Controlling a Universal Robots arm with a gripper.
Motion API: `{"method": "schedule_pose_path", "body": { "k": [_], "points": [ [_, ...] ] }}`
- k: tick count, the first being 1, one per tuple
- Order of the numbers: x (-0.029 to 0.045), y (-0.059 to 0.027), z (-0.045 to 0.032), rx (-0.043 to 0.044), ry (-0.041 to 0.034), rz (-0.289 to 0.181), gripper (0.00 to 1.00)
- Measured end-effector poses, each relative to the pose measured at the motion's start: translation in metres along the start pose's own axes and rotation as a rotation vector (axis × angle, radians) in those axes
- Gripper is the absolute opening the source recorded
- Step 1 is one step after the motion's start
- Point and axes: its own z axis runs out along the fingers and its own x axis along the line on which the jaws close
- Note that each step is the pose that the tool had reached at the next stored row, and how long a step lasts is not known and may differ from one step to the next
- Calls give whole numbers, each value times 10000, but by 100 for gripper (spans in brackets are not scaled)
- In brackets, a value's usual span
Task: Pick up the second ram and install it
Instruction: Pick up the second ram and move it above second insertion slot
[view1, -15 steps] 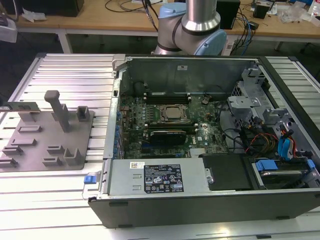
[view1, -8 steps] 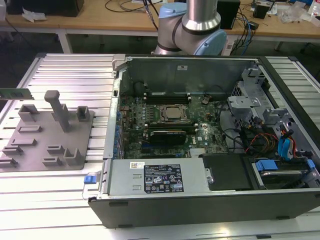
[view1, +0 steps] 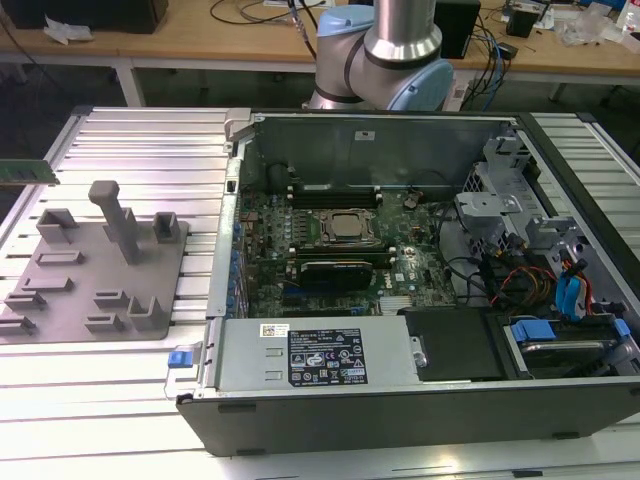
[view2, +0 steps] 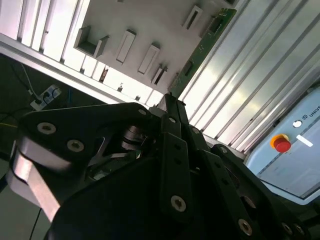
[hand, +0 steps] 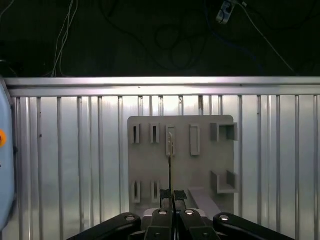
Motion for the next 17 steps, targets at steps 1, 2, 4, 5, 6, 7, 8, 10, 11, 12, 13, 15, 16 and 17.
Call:
{"method": "schedule_pose_path", "body": {
  "k": [1,2,4,5,6,7,8,10,11,12,13,15,16,17],
  "points": [
    [0,0,-19,0,0,0,9],
    [-1,1,-47,0,0,0,9],
    [-2,1,-105,0,0,0,9],
    [-4,1,-147,1,0,0,9],
    [-5,2,-169,1,-1,0,9],
    [-5,1,-172,1,-1,0,9],
    [-5,1,-173,1,0,0,9],
    [-5,-24,-174,-1,0,0,9],
    [-6,-43,-174,0,0,0,9],
    [-6,-63,-175,-1,0,1,9],
    [-6,-115,-174,0,-1,0,9],
    [-7,-219,-176,0,0,1,9],
    [-8,-310,-176,1,0,4,9],
    [-9,-382,-177,0,1,3,9]
  ]
}}
